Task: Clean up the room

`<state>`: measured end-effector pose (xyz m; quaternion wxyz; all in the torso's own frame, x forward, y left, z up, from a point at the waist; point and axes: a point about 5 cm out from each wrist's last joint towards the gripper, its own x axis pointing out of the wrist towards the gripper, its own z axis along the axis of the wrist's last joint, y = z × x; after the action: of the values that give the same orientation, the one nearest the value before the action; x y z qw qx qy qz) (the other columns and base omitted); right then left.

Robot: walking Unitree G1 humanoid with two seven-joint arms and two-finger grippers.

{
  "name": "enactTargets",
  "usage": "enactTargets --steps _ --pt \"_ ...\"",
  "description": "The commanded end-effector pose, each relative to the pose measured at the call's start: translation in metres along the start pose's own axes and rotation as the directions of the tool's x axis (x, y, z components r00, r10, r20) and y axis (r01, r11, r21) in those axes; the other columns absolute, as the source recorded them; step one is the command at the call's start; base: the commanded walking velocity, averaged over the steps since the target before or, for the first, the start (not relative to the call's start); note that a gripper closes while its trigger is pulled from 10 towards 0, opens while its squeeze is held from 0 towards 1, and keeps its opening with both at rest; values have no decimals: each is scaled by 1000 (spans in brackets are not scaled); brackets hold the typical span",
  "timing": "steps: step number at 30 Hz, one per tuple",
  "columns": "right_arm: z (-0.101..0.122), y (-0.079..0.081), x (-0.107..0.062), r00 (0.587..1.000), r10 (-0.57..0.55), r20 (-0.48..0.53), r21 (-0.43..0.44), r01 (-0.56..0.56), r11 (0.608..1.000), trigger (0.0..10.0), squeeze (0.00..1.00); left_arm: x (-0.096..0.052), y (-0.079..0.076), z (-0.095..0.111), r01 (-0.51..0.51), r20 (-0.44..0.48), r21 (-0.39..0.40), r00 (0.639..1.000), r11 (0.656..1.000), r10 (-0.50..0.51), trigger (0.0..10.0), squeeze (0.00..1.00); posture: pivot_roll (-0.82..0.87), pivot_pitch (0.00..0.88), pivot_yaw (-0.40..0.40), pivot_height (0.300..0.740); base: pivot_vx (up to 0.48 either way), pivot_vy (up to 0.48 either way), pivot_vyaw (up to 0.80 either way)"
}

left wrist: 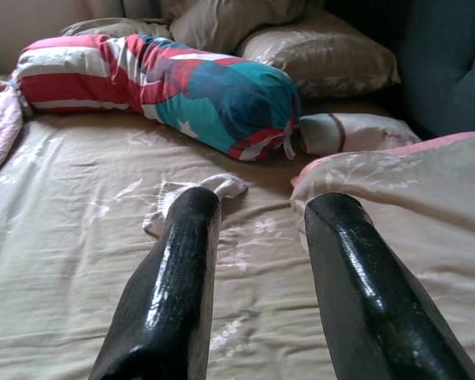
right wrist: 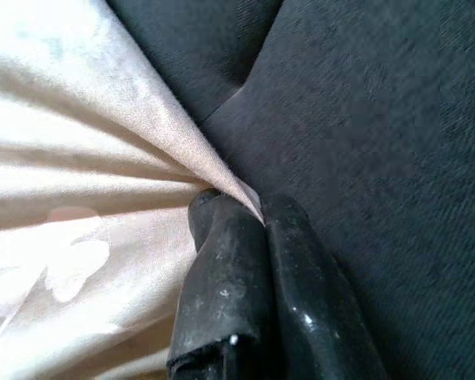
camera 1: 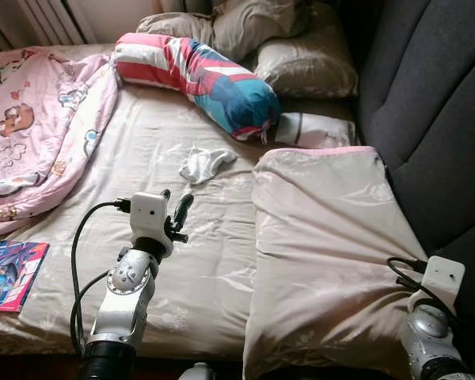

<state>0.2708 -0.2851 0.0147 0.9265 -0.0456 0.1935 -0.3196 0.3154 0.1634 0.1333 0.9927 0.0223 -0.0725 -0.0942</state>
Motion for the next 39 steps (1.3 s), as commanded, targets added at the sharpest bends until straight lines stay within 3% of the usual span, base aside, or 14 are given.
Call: enactTargets --steps 1,10,13,15,16,17,19,20,24,30,31,34,39 --pt "-9 -6 -2 1000 -12 -22 7 12 1000 10000 1000 -4 1 -9 -2 -33 -1 999 1000 2 10000 0 -12 151 10 740 0 0 0" --pt "10 7 -2 994 60 96 17 -62 998 10000 1000 -3 -1 -10 2 -37 -10 999 1000 -2 10000 0 -20 151 8 740 0 0 0" --pt "19 16 -4 982 105 159 55 -115 992 10000 1000 -3 -1 -11 2 -39 -11 999 1000 -2 10000 0 -21 151 8 740 0 0 0" --pt "27 33 -12 951 201 236 92 -228 969 10000 1000 -5 1 -15 -3 -47 -12 999 1000 2 10000 0 -26 151 6 740 0 0 0" --pt "27 34 -12 948 207 240 94 -235 967 10000 1000 -5 1 -15 -3 -48 -12 999 1000 2 10000 0 -26 151 6 740 0 0 0" --pt "27 40 -16 935 247 256 96 -279 956 10000 580 -7 2 -18 -10 -57 -9 998 1000 10 10000 0 -27 151 5 740 0 0 0" --pt "28 45 -19 923 276 269 97 -311 946 10000 580 -7 3 -20 -16 -64 -7 998 1000 15 10000 0 -27 151 5 740 0 0 0" --pt "26 52 -25 902 322 287 84 -359 930 10000 0 -10 6 -23 -31 -75 -1 997 1000 30 10000 0 -29 149 3 740 0 0 0" --pt "17 61 -41 854 404 327 87 -453 887 10000 0 -18 12 -32 -75 -91 -3 993 997 75 10000 0 -23 142 -7 740 0 0 0" --pt "12 58 -47 826 449 340 45 -491 870 10000 0 -30 19 -44 -116 -131 16 984 993 117 10000 0 -40 130 -16 740 0 0 0" --pt "14 58 -49 792 502 348 2 -536 844 10000 0 -35 21 -51 -133 -150 17 980 991 133 10000 0 -47 123 -19 740 0 0 0" --pt "18 61 -50 746 569 346 -41 -594 803 10000 0 -40 21 -55 -141 -161 20 977 990 143 10000 0 -56 112 -22 740 0 0 0" --pt "19 67 -48 748 578 326 -38 -600 799 10000 0 -42 23 -56 -172 -158 16 972 985 172 10000 0 -53 105 -32 740 0 0 0"
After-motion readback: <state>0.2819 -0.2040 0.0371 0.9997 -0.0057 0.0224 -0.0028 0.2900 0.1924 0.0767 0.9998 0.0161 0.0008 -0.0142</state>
